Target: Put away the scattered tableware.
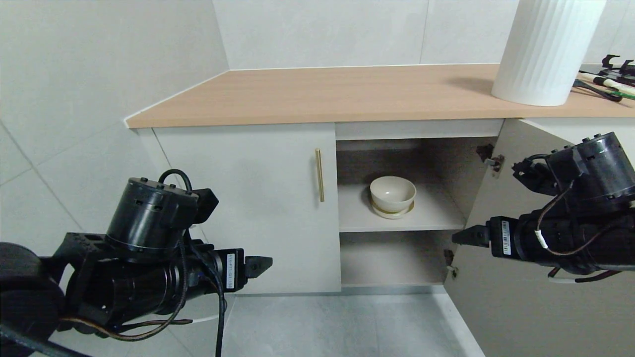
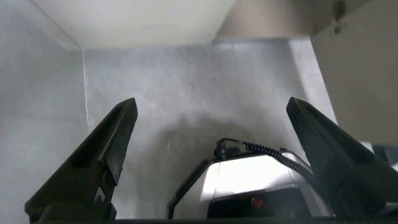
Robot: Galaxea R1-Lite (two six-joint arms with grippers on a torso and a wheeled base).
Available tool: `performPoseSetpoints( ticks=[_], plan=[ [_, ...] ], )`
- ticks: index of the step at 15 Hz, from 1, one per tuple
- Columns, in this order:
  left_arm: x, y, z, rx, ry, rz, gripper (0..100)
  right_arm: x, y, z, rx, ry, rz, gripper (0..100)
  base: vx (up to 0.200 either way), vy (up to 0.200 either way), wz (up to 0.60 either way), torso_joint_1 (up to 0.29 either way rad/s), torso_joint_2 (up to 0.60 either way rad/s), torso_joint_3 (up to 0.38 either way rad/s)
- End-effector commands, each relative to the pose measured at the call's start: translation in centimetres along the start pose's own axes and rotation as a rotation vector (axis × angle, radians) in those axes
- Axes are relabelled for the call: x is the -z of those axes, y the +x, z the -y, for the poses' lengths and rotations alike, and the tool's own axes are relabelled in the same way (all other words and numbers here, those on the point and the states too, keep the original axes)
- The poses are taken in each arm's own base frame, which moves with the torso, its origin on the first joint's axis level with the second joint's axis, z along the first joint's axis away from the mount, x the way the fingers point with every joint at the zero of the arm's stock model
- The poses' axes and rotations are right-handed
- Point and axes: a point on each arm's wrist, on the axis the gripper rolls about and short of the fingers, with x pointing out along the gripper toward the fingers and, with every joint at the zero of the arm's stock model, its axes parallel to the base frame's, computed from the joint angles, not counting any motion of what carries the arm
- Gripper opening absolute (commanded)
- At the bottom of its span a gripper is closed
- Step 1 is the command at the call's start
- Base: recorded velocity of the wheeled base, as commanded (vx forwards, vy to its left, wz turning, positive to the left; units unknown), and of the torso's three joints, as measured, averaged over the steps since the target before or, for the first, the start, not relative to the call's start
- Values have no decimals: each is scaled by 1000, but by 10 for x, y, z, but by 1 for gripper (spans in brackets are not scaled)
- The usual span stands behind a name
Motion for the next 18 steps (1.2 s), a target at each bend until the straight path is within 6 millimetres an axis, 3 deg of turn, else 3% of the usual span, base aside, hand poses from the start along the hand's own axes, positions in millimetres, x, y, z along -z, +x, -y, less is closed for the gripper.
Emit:
performPoseSetpoints(
  ticks=[1, 6, 15, 18],
  plan=[
    [1, 2, 0, -4, 1, -7, 100, 1, 3, 0, 4, -2, -8, 100, -200, 0, 0, -2, -7, 2],
    [1, 2, 1, -1, 3, -7, 100, 1, 7, -1, 10, -4, -19, 100, -200, 0, 0, 2, 1, 3],
    [2, 4, 2, -3, 8, -16, 100, 1, 5, -1, 9, -6, -16, 100, 0, 0, 0, 0, 0, 0],
    [2, 4, 2, -3, 6, -13, 100, 3, -7, 1, 14, -34, -34, 100, 0, 0, 0, 0, 0, 0]
  ],
)
